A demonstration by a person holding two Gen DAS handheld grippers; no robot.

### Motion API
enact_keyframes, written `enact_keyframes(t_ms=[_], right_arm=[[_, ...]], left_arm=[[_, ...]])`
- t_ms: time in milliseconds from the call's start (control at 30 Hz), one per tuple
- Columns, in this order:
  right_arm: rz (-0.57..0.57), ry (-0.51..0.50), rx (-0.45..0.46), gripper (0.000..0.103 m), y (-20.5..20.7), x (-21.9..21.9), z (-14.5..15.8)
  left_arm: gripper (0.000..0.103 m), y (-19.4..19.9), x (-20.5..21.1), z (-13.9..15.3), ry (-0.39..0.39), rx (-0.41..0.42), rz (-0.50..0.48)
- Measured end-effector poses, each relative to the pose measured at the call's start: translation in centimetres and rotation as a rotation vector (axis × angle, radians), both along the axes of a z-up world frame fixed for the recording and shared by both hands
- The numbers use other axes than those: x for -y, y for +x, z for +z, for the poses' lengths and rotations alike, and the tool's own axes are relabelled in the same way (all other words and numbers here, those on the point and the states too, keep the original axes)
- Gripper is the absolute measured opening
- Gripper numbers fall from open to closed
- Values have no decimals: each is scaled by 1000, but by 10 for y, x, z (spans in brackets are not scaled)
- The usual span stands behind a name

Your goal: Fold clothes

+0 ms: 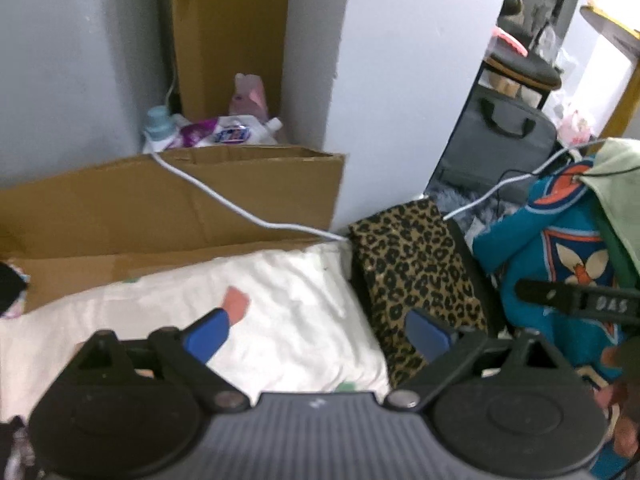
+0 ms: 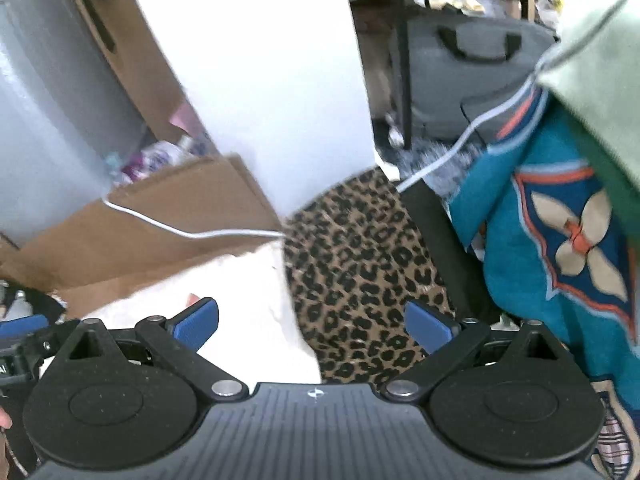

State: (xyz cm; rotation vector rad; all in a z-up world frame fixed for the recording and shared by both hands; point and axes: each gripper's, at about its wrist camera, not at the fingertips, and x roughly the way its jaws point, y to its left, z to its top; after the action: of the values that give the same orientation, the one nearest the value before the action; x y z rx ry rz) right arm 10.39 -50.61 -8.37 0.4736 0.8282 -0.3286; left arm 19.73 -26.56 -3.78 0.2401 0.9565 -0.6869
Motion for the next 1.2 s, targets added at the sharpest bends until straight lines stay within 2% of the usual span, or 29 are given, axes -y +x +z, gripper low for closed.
enact_keyframes(t_ms=[100, 200, 533, 667, 767, 900, 1067, 1200], right_arm=[[-8, 27, 20, 102, -10, -9, 30], [26, 16, 30, 102, -19, -27, 62], [41, 32, 10, 102, -47, -74, 126], [52, 35, 41, 102, -62, -91, 158], [70, 34, 63, 102, -73, -108, 181], [100, 5, 73, 102, -87, -129, 200], [121, 6, 78, 102, -112, -152, 213], [140, -41, 71, 102, -130, -173, 220]], left_arm=[[97, -2, -22, 30, 1, 8, 74], [98, -10, -37, 55, 10, 22, 107], [99, -55, -78, 115, -4, 36, 129], [102, -67, -101, 148, -31, 58, 181], [102, -78, -116, 164, -33, 70, 175], [102, -96, -137, 176, -37, 79, 205], [102, -119, -161, 187, -38, 91, 242], [102, -134, -177, 189, -35, 86, 268]])
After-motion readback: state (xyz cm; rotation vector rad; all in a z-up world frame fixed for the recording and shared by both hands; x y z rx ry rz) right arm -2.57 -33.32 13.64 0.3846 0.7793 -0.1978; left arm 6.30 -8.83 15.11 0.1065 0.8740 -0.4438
